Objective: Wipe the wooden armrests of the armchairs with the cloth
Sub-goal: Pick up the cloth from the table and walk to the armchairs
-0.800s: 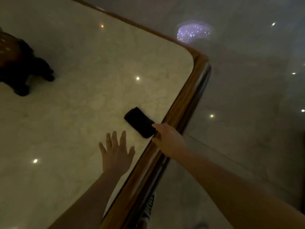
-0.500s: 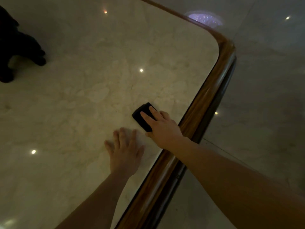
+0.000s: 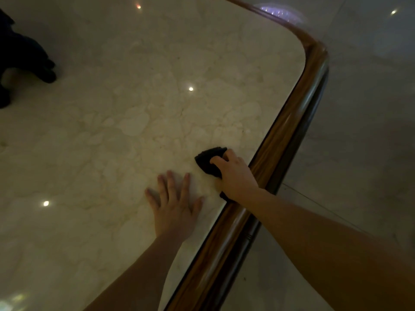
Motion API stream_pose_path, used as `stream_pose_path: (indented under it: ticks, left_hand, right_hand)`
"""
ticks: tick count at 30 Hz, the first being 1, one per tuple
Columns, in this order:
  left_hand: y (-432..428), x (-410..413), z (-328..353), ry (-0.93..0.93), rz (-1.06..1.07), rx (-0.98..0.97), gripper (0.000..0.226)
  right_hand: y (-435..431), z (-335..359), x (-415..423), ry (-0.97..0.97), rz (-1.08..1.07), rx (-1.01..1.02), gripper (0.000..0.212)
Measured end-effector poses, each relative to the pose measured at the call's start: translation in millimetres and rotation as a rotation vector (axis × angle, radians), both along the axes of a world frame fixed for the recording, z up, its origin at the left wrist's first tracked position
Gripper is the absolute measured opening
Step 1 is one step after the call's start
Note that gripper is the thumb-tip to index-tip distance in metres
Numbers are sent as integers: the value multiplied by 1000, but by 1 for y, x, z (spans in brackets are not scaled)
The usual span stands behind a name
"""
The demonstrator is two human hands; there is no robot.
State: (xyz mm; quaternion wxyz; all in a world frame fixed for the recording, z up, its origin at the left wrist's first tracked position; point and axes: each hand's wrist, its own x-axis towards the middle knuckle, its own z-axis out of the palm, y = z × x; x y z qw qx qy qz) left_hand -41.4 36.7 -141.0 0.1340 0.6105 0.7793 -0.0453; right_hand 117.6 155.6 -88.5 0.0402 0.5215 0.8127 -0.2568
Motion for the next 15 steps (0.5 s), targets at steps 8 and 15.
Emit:
stream_pose_path:
  ticks: [8, 15]
  left_hand:
    - [8, -4, 28, -18, -9, -100, 79]
    - [-7, 19, 107, 37, -194, -49, 75]
  right_hand:
    - [-20, 41, 24, 128, -159, 1, 43]
    - [-72, 117, 83, 185, -381, 36, 45]
